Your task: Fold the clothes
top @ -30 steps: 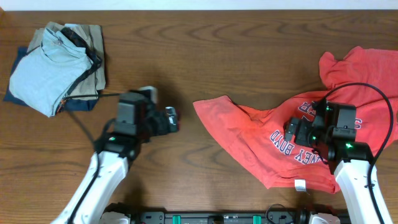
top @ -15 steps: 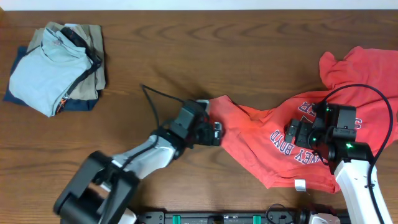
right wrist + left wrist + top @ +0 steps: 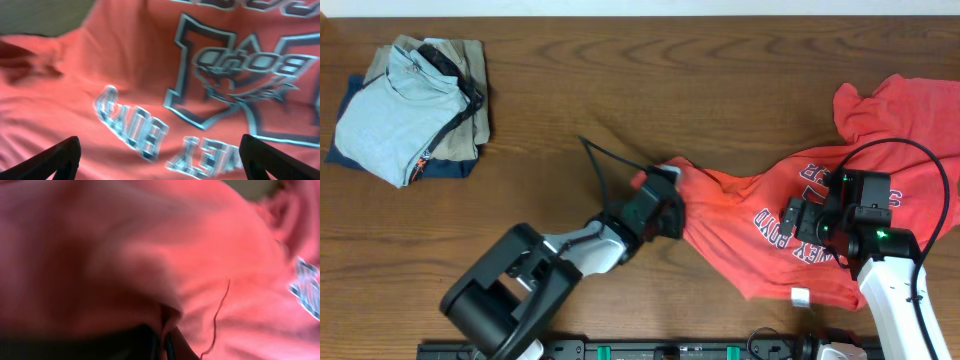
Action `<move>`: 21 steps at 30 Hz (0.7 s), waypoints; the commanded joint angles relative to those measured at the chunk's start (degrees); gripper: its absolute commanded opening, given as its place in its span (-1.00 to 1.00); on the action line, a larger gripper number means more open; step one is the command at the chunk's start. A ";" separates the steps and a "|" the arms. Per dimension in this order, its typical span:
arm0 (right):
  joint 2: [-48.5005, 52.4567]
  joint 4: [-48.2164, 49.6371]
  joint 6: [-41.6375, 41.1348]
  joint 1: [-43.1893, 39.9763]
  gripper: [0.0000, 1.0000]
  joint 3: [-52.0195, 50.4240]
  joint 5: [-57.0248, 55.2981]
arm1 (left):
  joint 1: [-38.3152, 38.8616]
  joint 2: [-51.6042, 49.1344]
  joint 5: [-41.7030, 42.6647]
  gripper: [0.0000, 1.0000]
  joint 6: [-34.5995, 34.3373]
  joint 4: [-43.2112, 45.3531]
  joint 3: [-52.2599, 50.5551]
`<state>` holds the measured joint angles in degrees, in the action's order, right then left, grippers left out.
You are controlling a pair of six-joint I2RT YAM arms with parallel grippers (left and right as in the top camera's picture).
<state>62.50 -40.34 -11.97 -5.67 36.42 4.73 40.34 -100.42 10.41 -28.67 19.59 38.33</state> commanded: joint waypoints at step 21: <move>-0.46 -0.15 -1.29 -0.81 0.98 0.70 -4.96 | -31.91 10.19 16.39 0.96 4.39 -46.07 16.87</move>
<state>62.50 -40.56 -12.60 -5.67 36.42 0.38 6.15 -90.02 22.37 -23.92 -22.68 56.31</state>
